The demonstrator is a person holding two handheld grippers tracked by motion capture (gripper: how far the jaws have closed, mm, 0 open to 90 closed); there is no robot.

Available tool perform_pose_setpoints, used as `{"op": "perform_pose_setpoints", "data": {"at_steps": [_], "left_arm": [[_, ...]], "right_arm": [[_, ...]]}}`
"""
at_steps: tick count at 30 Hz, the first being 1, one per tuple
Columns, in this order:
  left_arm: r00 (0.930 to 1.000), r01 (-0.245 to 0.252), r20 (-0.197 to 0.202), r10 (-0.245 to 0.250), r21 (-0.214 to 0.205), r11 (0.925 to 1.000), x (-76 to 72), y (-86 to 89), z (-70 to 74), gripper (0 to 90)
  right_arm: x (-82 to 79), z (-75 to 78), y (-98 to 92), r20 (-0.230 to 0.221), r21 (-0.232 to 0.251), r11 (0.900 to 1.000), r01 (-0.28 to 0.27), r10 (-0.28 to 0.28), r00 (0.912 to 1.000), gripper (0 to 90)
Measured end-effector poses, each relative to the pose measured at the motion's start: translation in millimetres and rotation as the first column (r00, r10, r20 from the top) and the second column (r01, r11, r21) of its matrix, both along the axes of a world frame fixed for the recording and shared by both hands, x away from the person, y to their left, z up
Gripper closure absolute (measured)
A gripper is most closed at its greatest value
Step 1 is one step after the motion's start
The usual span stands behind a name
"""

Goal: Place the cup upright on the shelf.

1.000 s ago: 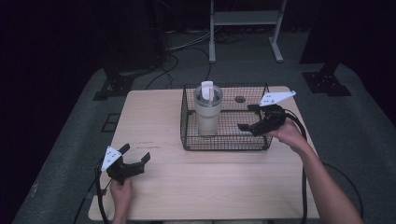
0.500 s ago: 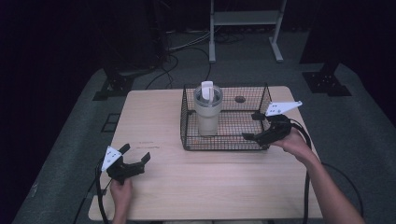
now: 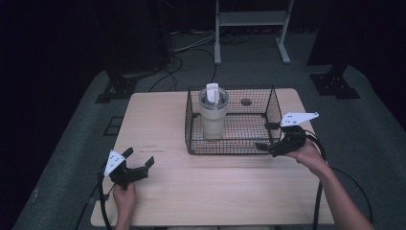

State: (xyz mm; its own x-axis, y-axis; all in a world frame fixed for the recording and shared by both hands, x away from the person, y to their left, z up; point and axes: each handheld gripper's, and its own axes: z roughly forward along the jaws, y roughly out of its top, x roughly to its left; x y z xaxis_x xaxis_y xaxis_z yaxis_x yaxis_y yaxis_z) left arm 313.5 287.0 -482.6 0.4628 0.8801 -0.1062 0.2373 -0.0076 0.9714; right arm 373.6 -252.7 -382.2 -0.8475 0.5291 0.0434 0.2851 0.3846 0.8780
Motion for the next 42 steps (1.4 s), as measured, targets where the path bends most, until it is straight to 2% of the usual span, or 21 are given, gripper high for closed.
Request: {"op": "perform_pose_setpoints", "data": {"at_steps": [8,10,12,23,31,42], "left_arm": [[1.0000,-0.002,0.001,0.002,-0.004,1.0000,0.1,-0.3,-0.1,0.0],[1.0000,-0.002,-0.001,0.002,0.000,1.0000,-0.1,-0.2,0.1,0.0],[1.0000,-0.002,-0.003,0.002,0.001,1.0000,-0.2,-0.2,0.2,0.0],[1.0000,-0.001,-0.003,0.001,0.006,1.0000,-0.2,-0.1,0.3,0.0],[1.0000,-0.001,-0.003,0.001,0.007,1.0000,-0.3,-0.1,0.3,0.0],[1.0000,-0.002,-0.004,0.002,0.005,1.0000,-0.3,-0.2,0.3,0.0]], "right_arm": [[-8.9,-11.0,-9.8,-0.009,0.018,0.9998,0.008,-0.008,0.9999,9.0],[-10.6,-12.9,-11.2,-0.019,0.005,1.0000,0.009,-0.009,0.9998,9.0],[-14.0,-15.5,-13.1,-0.014,0.029,0.9995,0.010,-0.010,0.9998,9.0],[-27.3,-28.9,-19.6,-0.031,0.029,0.9995,0.012,-0.011,0.9995,9.0],[-38.3,-36.6,-26.4,-0.022,0.039,0.9991,0.019,-0.018,0.9996,9.0],[-51.9,-54.1,-35.5,-0.042,0.059,0.9977,0.034,-0.031,0.9986,9.0]]}}
